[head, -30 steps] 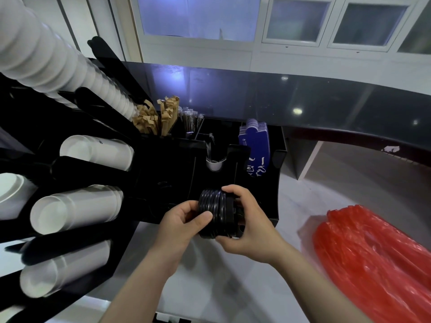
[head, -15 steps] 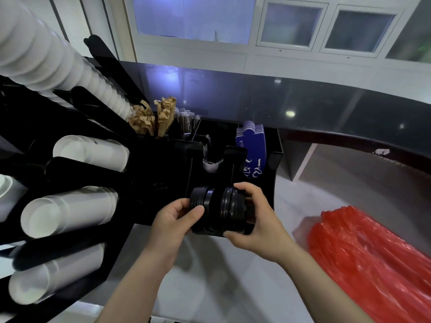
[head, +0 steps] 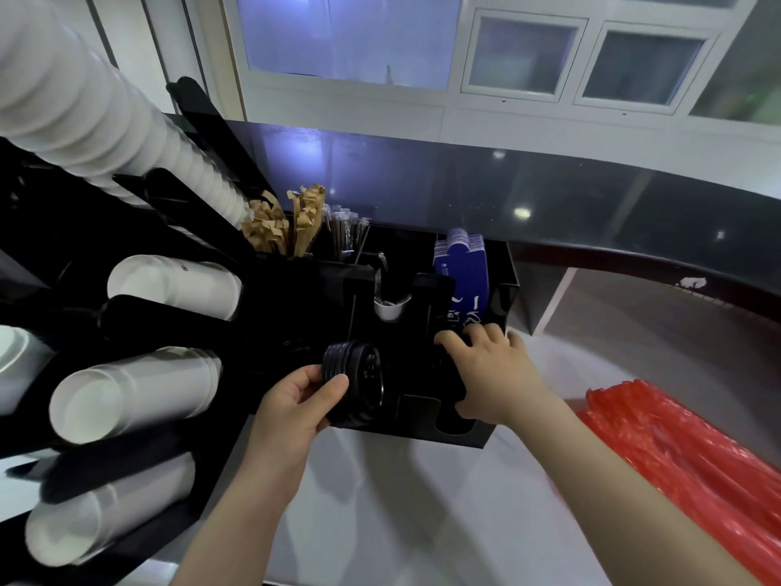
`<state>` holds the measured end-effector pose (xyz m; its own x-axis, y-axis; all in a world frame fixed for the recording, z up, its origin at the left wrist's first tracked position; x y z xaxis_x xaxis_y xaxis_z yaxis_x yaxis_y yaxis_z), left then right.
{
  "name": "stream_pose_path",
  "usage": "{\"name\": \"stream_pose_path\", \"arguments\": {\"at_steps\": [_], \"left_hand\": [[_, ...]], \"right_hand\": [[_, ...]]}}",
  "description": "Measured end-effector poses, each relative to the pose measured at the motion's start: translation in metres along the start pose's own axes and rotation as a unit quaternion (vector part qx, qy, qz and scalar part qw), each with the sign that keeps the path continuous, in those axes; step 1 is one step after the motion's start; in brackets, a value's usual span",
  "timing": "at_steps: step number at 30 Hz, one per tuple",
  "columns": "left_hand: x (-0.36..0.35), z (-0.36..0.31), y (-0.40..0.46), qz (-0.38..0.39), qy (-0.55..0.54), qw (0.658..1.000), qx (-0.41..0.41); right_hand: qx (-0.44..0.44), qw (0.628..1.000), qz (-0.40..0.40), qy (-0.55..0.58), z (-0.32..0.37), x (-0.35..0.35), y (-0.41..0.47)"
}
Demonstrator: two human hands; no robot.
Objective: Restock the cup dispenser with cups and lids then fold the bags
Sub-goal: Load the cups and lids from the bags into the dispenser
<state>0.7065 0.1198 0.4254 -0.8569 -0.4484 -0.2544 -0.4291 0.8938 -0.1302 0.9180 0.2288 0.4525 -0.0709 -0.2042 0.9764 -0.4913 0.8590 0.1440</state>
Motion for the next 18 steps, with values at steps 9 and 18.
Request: {"name": "stream_pose_path", "arguments": {"at_steps": [9, 18], "left_hand": [[0.010, 0.002, -0.001, -0.010, 0.002, 1.000, 0.009], [0.013, 0.003, -0.004, -0.009, -0.008, 1.000, 0.007]], "right_hand": [[-0.028, 0.995, 0.078, -0.047, 0.016, -0.030, 0.011], [-0.061, 0.994, 0.087, 0.012, 0.008, -0.020, 0.007]]}}
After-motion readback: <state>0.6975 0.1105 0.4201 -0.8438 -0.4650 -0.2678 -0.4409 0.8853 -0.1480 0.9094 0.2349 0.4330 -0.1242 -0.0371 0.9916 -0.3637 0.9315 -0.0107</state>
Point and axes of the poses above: each hand's wrist, its own y-axis towards the middle knuckle, its own x-axis out of the back of the hand, z = x × y, the point moved 3 cm from there along y, towards the middle knuckle, and after that the axes turned 10 degrees about -z, right-handed, at the moved point
